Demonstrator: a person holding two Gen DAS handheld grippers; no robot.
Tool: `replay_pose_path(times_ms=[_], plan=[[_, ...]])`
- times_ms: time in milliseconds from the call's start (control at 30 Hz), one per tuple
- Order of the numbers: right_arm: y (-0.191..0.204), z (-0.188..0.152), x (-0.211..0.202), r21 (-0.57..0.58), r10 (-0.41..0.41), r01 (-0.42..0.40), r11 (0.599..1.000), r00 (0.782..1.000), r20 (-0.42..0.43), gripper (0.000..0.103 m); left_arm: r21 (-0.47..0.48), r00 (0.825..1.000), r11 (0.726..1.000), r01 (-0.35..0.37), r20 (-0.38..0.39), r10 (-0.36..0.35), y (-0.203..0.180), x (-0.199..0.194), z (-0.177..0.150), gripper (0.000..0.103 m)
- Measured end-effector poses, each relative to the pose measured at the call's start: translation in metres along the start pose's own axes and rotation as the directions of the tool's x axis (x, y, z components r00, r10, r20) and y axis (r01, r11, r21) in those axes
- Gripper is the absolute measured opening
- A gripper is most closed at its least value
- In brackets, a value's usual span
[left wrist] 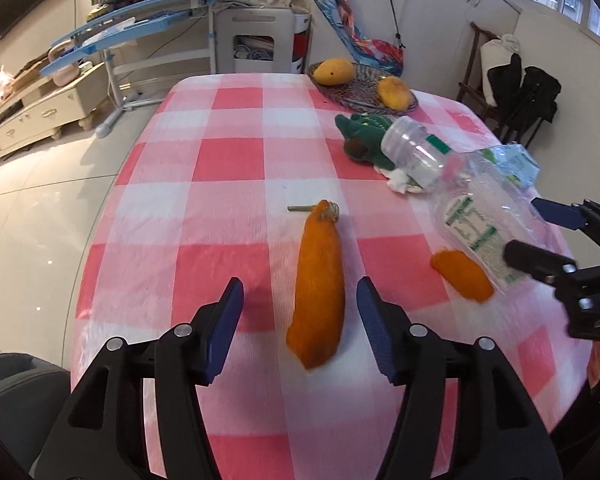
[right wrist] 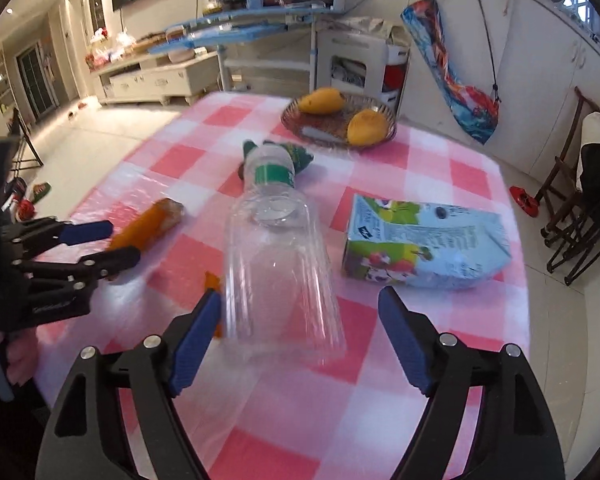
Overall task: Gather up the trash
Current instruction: 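Grasp the clear plastic bottle with the right tool while the left tool grasps the large orange carrot, then carry the bottle into the bucket with the right tool while the left tool drops the carrot in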
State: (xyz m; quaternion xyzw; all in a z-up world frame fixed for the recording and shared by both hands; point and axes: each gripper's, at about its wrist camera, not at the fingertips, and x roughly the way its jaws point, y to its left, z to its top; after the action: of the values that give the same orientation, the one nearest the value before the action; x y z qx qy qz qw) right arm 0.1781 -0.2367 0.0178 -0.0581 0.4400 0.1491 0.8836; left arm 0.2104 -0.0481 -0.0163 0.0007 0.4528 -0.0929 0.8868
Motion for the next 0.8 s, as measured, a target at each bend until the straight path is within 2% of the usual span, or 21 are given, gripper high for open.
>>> replay_pose_path(times_ms=[33,67,133,167,233,400,567,800], plan=[[-0.001,0.002,0.009,0.004,-0.002,0.002,1.0,1.0,-0.013,0.073,0.01,1.0,1.0,-0.019,0.007,0.019,-0.002,0.002,0.001,0.056],[-0.002,0.002,0.013,0.012,0.008,-0.008,1.0,1.0,-0.019,0.061,0.024,0.999,0.999,-0.036,0.007,0.036,-0.005,0.005,0.003,0.056],[-0.005,0.0,0.017,0.03,0.016,-0.016,0.999,1.0,-0.02,0.056,0.05,0.999,0.998,-0.044,0.013,0.044,-0.01,0.006,0.004,0.036],[-0.006,-0.002,0.015,0.035,0.019,-0.018,0.999,1.0,-0.016,0.055,0.063,0.999,0.997,-0.034,0.009,0.034,-0.013,0.006,0.005,0.022],[-0.009,-0.005,0.012,0.051,0.034,-0.034,0.998,0.999,-0.007,0.055,0.068,1.0,0.998,-0.014,0.006,0.013,-0.015,0.005,0.005,0.02],[-0.026,-0.015,-0.012,0.167,0.095,-0.103,0.981,0.994,0.057,0.055,0.098,0.999,0.995,-0.026,0.046,0.022,-0.024,-0.009,-0.003,0.019],[-0.034,-0.032,-0.043,0.278,0.176,-0.209,0.938,0.975,0.139,0.055,0.125,0.996,0.991,-0.043,0.083,0.032,-0.03,-0.028,-0.011,0.019],[-0.024,-0.056,-0.063,0.325,0.233,-0.274,0.905,0.959,0.16,0.055,0.106,0.993,0.993,-0.053,0.11,0.041,-0.024,-0.047,-0.022,0.019]])
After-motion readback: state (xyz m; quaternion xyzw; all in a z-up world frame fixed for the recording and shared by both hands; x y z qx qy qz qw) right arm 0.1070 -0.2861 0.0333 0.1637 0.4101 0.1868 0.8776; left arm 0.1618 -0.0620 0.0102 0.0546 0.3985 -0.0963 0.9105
